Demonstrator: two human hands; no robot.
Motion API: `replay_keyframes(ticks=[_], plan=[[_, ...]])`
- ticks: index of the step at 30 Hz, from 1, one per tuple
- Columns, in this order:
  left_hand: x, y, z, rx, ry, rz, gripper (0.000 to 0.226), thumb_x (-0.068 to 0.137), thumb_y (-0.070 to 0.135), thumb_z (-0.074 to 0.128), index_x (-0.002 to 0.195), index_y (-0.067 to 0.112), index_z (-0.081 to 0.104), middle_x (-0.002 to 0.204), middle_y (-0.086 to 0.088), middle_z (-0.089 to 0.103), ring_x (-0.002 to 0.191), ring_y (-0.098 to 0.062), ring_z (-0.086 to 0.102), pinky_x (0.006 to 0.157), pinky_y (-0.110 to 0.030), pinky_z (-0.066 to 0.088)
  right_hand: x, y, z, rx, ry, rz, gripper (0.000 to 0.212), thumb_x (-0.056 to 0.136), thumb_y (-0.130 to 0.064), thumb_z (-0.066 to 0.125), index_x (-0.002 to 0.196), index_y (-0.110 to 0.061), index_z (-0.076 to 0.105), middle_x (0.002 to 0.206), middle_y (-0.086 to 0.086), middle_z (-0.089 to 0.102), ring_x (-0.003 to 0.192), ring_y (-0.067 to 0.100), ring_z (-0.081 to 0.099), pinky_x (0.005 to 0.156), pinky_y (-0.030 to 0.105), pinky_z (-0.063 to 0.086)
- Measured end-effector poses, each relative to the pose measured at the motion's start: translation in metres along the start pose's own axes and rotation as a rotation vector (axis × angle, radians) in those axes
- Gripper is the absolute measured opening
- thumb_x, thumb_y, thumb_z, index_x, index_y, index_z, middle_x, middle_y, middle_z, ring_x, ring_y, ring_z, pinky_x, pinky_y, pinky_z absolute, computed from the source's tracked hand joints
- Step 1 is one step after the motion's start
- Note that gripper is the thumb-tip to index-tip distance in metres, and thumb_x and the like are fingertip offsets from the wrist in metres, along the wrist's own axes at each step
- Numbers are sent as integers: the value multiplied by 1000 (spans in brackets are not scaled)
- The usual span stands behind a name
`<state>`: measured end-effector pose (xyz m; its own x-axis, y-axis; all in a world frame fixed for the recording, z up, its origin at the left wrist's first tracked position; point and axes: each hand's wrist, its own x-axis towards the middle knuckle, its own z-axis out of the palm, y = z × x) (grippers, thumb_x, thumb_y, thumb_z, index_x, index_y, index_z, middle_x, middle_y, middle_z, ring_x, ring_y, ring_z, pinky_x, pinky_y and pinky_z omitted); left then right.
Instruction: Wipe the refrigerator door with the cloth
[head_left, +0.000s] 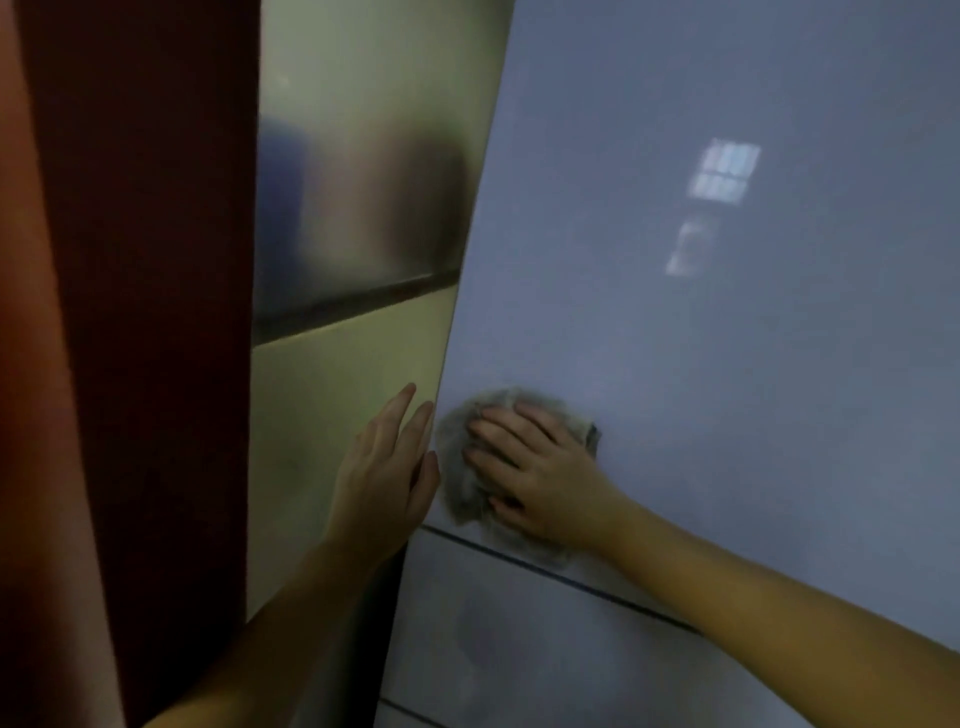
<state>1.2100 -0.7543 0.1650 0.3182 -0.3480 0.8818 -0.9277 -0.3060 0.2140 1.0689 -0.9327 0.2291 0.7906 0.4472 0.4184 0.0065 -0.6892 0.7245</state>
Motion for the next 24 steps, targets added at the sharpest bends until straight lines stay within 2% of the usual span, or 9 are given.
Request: replay_keyframes(ticks=[4,8,14,18,21,24], plan=[[-22,1,14,28,30,34,51,103,32,38,142,3,53,154,-20,45,125,-35,56,100,-42,46,-41,-44,35,7,25,-36,39,91,-35,60,125,-19,68,147,8,58,141,28,47,122,45,28],[-30,4,30,60,36,90,51,104,33,38,143,4,53,155,-20,43,126,-38,56,101,-44,45,-60,-44,34,-6,109,5,33,89,-36,64,117,-20,71,144,8,61,138,27,52,120,47,34],[-14,23,40,85,61,132,54,100,38,44,145,8,49,158,-21,38,142,-40,43,112,-51,41,-65,43,-34,-66,236,216,45,88,-41,68,124,-15,70,144,14,59,137,36,52,118,55,35],[3,43,45,93,97,171,53,99,36,49,144,8,51,159,-22,38,145,-40,39,115,-50,35,-76,90,-71,-126,303,321,49,86,-42,71,127,-14,69,143,14,59,139,35,46,119,54,31],[13,58,50,93,136,199,53,98,35,52,144,8,52,159,-23,37,147,-40,37,117,-54,35,-100,80,-61,-122,268,254,45,86,-40,69,124,-16,71,142,14,60,138,34,47,119,53,30],[20,72,56,132,159,279,54,96,33,55,144,7,52,159,-24,37,148,-40,36,118,-59,32,-147,44,-29,-57,172,84,37,88,-36,69,120,-18,73,140,12,63,135,32,52,121,50,29]])
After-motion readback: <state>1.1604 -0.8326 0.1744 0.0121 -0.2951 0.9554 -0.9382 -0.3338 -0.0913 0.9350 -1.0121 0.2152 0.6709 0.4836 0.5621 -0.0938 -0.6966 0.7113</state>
